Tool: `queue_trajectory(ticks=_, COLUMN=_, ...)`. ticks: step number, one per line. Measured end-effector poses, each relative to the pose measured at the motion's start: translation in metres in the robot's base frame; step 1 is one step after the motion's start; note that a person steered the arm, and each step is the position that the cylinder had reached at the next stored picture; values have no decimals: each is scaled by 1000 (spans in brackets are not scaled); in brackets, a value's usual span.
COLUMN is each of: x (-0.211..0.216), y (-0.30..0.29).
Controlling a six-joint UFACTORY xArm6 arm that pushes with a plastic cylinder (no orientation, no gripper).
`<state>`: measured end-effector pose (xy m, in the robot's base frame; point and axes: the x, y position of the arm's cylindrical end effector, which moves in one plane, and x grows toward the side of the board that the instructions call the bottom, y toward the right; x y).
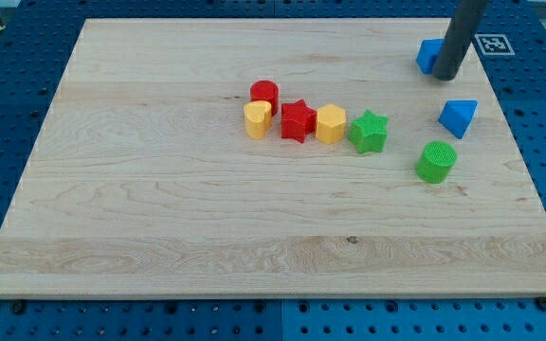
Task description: Push blue cube to top right
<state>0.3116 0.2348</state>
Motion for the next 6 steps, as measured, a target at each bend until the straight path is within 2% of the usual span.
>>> queue_trajectory(ticks=1, x=-21, y=0)
queue_trajectory(ticks=4, x=-26, y=-15)
queue_trajectory(ticks=6, x=38, y=-49)
